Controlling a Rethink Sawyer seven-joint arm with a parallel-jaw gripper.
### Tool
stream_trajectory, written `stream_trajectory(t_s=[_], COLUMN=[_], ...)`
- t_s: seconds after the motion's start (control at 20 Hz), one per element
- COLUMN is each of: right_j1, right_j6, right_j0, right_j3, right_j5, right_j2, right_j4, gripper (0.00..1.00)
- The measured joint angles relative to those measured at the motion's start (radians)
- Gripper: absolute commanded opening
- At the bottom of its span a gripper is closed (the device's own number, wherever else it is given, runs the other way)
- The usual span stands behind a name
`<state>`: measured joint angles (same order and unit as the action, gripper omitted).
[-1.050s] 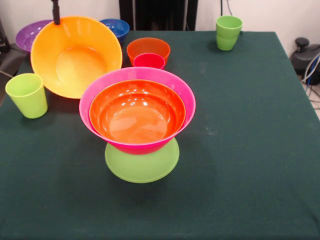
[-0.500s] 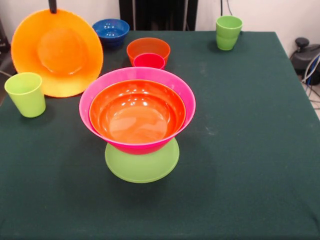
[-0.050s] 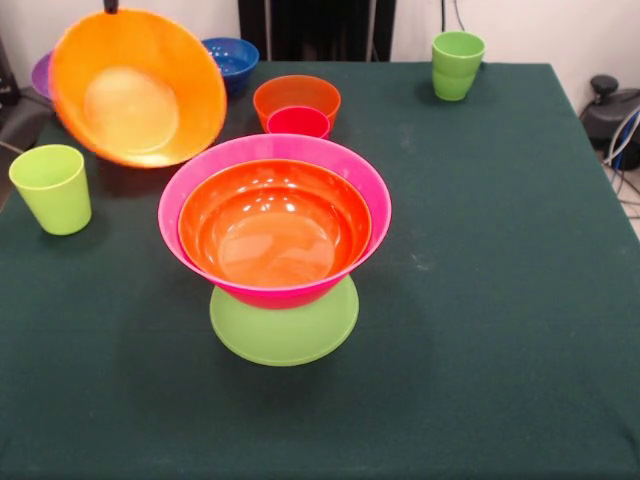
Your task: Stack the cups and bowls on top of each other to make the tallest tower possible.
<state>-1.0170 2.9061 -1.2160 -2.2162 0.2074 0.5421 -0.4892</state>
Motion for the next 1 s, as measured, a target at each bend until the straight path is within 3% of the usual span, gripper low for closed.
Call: stream_trajectory(t_s=[0.55,1.0], right_j1=[-0.011,0.084], right_j6=[0.000,0.000], right_j0=[0.033,0.126], right_j3=[-0.009,0.014], right_j5=[0.000,-0.009], right_j2=[0.006,-0.068], right_j4=[0.012,-0.029], gripper=[0.00,0.00])
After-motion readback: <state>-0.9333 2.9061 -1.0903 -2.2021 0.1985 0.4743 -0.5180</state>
